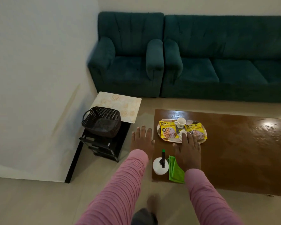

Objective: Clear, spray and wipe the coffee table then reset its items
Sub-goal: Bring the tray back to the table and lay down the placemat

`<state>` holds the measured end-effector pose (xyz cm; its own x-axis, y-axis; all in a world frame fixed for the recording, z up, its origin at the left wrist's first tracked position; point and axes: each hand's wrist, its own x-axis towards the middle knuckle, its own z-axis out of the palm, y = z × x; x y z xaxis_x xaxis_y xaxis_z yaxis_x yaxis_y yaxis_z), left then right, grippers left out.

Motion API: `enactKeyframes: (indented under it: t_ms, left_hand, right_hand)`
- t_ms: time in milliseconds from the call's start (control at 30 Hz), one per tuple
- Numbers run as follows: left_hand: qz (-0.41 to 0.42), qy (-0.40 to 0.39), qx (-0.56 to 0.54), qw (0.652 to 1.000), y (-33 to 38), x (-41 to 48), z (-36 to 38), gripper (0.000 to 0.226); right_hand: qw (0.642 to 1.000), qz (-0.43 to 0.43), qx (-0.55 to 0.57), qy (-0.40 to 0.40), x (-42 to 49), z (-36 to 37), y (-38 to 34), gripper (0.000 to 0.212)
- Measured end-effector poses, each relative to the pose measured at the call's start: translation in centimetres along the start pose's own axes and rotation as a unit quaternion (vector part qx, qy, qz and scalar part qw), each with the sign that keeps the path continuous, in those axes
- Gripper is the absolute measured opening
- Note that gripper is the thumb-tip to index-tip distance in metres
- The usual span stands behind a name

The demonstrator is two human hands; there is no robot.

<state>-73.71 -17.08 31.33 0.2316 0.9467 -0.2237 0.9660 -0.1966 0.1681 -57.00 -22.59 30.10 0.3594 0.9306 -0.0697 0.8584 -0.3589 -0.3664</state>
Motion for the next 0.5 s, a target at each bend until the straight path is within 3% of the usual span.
enactKeyframes:
  t_ms: [300, 500]
  left_hand:
    - [-0.031, 0.013, -0.021, 0.999, -8.3, -0.6, -2.5, 0.058]
    - [-0.026, 0.017, -0.017, 0.999, -16.9, 2.5, -5.8, 0.059]
  right_hand:
    - [0.999, -0.016, -0.032, 0.017, 0.4, -0.2, -6.5, 0.063]
    - [0.999, -0.030, -0.027, 0.019, 3.0, 3.3, -16.1, 0.062]
